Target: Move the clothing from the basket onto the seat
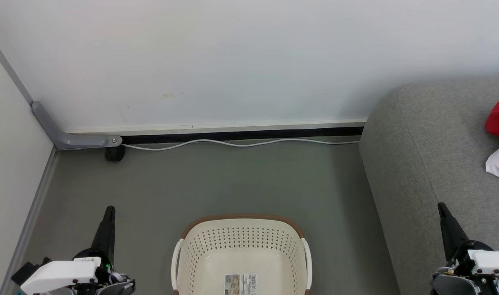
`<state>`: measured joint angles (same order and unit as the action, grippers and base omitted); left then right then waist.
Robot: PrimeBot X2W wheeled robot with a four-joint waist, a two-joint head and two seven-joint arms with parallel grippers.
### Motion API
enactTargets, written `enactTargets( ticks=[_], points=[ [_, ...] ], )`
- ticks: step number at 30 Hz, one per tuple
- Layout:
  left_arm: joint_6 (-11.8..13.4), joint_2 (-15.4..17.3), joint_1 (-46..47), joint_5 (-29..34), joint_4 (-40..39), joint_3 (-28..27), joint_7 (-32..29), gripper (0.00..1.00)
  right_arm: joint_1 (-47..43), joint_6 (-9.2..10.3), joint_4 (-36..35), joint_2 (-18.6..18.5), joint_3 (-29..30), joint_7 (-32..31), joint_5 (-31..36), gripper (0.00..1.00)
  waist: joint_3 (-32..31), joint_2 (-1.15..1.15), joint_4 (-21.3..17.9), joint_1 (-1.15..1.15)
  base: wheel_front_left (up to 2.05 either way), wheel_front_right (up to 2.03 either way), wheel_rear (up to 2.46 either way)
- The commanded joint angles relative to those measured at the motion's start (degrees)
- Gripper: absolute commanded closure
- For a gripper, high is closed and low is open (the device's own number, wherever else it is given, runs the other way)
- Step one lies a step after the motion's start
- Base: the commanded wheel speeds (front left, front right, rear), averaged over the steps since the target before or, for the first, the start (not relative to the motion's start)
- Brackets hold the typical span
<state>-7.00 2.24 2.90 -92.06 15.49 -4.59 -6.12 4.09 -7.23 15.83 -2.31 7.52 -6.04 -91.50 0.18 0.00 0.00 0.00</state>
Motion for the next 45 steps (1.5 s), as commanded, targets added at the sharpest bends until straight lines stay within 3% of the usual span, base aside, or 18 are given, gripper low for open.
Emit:
enactTargets(
  ticks=[1,45],
  points=[
    [-0.48,0.69,3.29,-0.11,-1.44,-1.92,-0.35,1.0,2.1,-0.25,-1.8,-0.57,-0.94,-0.49,-0.62,1.0,0.0,0.0,0.0,0.0,0.0,0.0,0.0],
    [-0.48,0.67,3.3,-0.08,-1.44,-1.97,-0.39,1.0,2.1,-0.25,-1.8,-0.57,-0.94,-0.5,-0.61,1.0,0.0,0.0,0.0,0.0,0.0,0.0,0.0]
  ],
)
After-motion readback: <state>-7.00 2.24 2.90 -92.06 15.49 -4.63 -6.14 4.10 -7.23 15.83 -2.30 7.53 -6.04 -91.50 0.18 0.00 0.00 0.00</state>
